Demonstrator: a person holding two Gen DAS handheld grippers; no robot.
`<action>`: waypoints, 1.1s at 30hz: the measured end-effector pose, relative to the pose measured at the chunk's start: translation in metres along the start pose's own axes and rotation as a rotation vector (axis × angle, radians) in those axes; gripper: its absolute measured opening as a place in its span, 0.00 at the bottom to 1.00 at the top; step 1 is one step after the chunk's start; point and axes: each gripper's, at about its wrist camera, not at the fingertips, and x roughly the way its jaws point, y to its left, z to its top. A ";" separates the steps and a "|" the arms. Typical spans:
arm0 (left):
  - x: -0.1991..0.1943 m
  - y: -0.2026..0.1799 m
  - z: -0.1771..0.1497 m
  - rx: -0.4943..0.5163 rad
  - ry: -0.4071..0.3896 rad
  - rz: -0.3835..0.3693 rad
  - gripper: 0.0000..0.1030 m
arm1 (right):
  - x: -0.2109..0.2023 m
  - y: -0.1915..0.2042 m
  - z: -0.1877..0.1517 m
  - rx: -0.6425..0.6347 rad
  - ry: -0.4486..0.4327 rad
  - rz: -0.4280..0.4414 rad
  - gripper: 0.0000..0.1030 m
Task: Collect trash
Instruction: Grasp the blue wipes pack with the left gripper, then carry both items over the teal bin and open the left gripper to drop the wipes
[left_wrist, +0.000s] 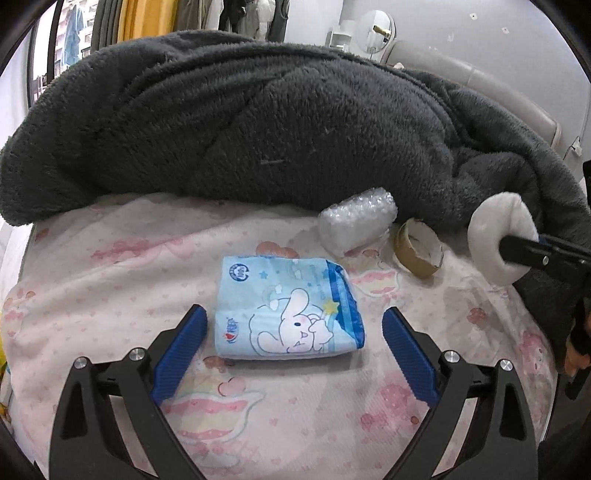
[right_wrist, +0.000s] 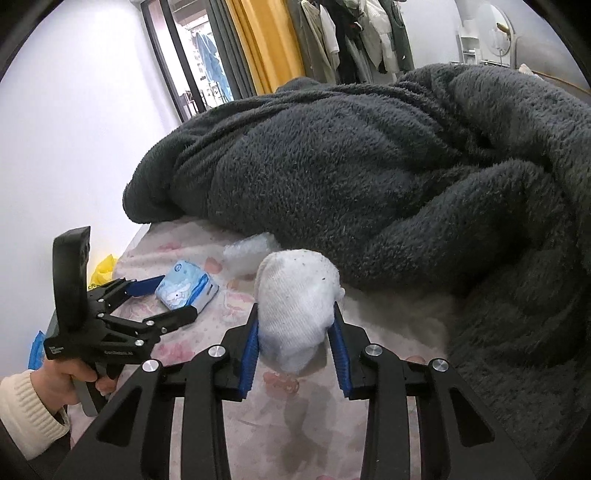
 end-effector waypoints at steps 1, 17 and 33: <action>0.002 -0.001 0.000 0.005 0.008 0.002 0.85 | 0.000 -0.001 0.001 0.001 0.000 0.001 0.34; -0.019 0.004 -0.002 0.003 0.002 -0.051 0.71 | -0.009 0.027 0.012 -0.018 -0.012 0.016 0.34; -0.070 0.018 -0.023 0.013 -0.004 -0.055 0.64 | -0.004 0.098 0.013 -0.062 -0.020 0.064 0.34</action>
